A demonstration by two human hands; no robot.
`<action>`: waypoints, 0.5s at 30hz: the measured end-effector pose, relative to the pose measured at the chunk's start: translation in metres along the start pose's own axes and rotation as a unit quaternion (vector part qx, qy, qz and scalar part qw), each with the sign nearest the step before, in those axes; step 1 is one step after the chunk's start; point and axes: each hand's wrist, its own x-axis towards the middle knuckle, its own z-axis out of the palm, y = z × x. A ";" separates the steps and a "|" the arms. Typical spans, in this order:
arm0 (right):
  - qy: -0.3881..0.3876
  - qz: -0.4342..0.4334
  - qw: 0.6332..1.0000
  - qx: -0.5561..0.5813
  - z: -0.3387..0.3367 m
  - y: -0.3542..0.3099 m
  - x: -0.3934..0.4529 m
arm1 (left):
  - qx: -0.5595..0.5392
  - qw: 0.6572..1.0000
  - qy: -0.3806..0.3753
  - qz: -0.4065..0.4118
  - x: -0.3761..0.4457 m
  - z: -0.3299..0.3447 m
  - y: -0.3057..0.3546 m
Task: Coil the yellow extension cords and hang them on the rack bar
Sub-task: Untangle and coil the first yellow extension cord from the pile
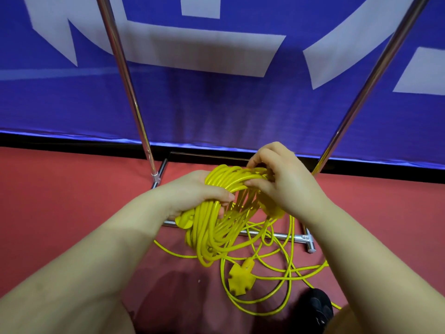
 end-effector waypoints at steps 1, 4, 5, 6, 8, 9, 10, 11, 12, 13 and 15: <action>-0.002 0.001 1.000 -0.003 -0.002 0.002 -0.001 | 0.011 1.000 0.002 -0.006 -0.003 0.001 0.003; -0.020 -0.008 1.000 -0.005 -0.009 0.003 -0.005 | 0.022 1.000 -0.011 -0.013 -0.011 0.002 0.012; -0.023 0.001 1.000 0.006 -0.014 0.001 -0.006 | 0.029 0.999 -0.016 -0.017 -0.013 0.002 0.019; -0.027 0.014 0.999 0.020 -0.020 -0.001 -0.005 | 0.043 0.998 -0.030 -0.020 -0.017 0.002 0.026; -0.054 0.038 0.997 0.036 -0.035 -0.008 -0.002 | 0.090 0.994 -0.052 -0.031 -0.020 -0.001 0.043; -0.073 0.039 0.996 0.033 -0.045 -0.011 0.001 | 0.127 0.990 -0.055 -0.039 -0.022 -0.002 0.055; -0.092 0.037 0.995 0.028 -0.054 -0.013 0.005 | 0.169 0.983 -0.055 -0.043 -0.024 -0.003 0.066; -0.111 0.033 0.993 0.026 -0.065 -0.016 0.010 | 0.218 0.974 -0.046 -0.045 -0.027 -0.003 0.079; -0.127 0.031 0.991 0.035 -0.076 -0.019 0.015 | 0.250 0.966 -0.042 -0.048 -0.031 -0.002 0.090; -0.150 0.040 0.986 0.057 -0.089 -0.022 0.019 | 0.277 0.959 -0.037 -0.048 -0.036 0.000 0.104; -0.228 0.064 0.964 0.120 -0.115 -0.030 0.029 | 0.283 0.957 -0.047 -0.034 -0.046 0.010 0.135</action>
